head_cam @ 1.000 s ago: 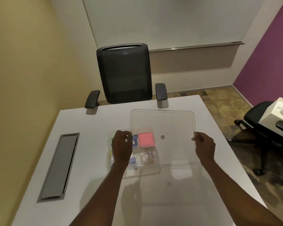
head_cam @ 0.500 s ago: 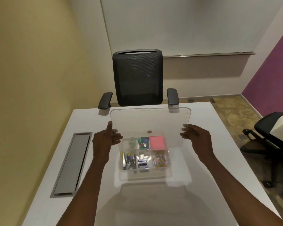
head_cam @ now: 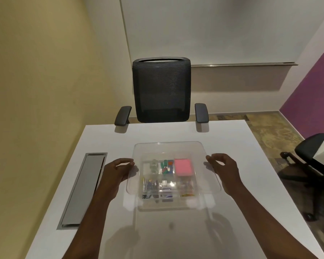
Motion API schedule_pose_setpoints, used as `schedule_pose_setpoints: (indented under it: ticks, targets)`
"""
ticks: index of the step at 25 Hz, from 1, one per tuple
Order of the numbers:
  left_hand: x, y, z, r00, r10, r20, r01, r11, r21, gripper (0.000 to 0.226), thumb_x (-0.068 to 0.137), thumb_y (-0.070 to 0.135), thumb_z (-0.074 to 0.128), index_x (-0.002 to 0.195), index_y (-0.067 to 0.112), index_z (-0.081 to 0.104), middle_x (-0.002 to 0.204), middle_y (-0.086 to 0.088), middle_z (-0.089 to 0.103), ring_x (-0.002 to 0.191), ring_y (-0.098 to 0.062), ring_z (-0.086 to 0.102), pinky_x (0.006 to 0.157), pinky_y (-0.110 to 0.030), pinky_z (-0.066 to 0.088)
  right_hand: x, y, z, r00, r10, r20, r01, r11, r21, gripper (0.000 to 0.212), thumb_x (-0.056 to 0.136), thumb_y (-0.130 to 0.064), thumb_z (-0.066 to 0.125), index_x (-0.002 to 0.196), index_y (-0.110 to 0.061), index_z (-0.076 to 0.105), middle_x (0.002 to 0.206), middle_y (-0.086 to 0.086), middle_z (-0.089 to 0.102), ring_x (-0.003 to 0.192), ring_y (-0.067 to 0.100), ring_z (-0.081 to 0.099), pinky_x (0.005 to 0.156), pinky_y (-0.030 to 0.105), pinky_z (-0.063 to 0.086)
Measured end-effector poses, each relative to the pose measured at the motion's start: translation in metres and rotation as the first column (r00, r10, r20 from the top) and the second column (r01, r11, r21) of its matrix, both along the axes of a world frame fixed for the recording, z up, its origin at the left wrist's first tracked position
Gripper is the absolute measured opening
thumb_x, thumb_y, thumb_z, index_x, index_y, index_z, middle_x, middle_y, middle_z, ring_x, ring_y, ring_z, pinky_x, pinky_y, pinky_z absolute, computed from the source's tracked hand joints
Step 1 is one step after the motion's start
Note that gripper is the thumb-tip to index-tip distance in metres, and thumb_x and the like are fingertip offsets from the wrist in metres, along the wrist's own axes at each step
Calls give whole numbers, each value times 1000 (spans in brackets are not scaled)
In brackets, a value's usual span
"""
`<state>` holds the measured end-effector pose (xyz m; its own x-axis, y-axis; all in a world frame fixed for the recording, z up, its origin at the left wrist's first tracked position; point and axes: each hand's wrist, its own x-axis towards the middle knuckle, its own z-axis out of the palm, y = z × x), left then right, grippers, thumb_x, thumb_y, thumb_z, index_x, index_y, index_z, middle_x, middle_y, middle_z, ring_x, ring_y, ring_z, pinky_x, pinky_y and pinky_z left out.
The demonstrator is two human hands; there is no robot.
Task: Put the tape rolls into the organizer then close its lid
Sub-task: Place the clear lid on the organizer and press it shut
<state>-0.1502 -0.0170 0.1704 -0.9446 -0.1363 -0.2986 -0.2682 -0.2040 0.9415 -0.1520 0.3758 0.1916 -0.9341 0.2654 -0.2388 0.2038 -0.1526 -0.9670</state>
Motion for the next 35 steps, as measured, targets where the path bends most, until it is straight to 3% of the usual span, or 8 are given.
schedule_pose_setpoints:
  ticks: [3, 8, 11, 15, 20, 22, 26, 35]
  targets:
    - [-3, 4, -10, 999, -36, 34, 36, 999, -23, 38, 87, 14, 86, 123, 14, 72, 99, -25, 81, 90, -39, 82, 77, -38, 69, -7, -4, -11, 993, -47, 107, 32, 990, 135, 41, 81, -12, 84, 117, -6, 66, 114, 6, 67, 90, 29, 76, 79, 32, 57]
    - [-6, 28, -42, 978, 158, 134, -122, 963, -239, 5, 93, -2, 75, 96, 1, 77, 90, -19, 82, 83, -37, 82, 67, -34, 68, -20, -15, -41, 988, -113, 104, 72, 938, 339, 26, 81, 3, 79, 105, -2, 72, 88, 10, 70, 73, 31, 74, 57, 13, 51]
    - [-5, 43, -67, 956, 272, 113, -199, 880, -431, 5, 94, 2, 77, 94, 5, 81, 91, -16, 81, 79, -31, 80, 75, -41, 68, -27, -24, -62, 982, -146, 118, 70, 870, 487, 24, 84, -2, 78, 107, -3, 75, 92, 12, 75, 80, 29, 72, 71, 24, 54]
    - [-11, 48, -97, 962, 255, 99, -132, 750, -648, 13, 91, 9, 81, 101, 1, 85, 91, -16, 83, 85, -32, 78, 92, -44, 63, -40, -30, -91, 974, -166, 151, 40, 792, 609, 25, 85, -3, 78, 109, -2, 77, 102, 15, 78, 93, 26, 72, 87, 23, 46]
    - [-28, 45, -123, 962, 236, 138, -67, 694, -717, 14, 92, 6, 79, 87, -6, 82, 77, -19, 79, 73, -23, 64, 87, -44, 60, -58, -39, -117, 964, -132, 231, -52, 759, 649, 26, 85, -2, 78, 110, 3, 75, 103, 19, 77, 98, 31, 72, 88, 24, 46]
    - [-35, 45, -130, 964, 222, 144, -45, 674, -737, 15, 93, 5, 77, 85, -8, 81, 75, -18, 78, 72, -27, 69, 84, -44, 60, -65, -42, -124, 953, -127, 274, -87, 753, 653, 26, 86, -3, 77, 111, 3, 75, 105, 20, 77, 101, 32, 72, 90, 27, 48]
    - [-48, 49, -137, 961, 226, 161, -30, 664, -747, 13, 93, 2, 76, 94, -9, 82, 88, -25, 81, 86, -41, 78, 82, -37, 58, -75, -48, -135, 925, -152, 349, -120, 753, 647, 27, 88, -2, 74, 115, 3, 73, 111, 20, 75, 106, 33, 71, 96, 34, 52]
    - [-62, 53, -145, 931, 263, 254, 5, 685, -728, 19, 95, 4, 76, 108, -9, 80, 106, -28, 80, 103, -43, 77, 95, -42, 59, -85, -47, -145, 900, -167, 403, -153, 745, 649, 25, 90, -5, 73, 115, 0, 73, 111, 18, 75, 106, 33, 70, 90, 30, 50]
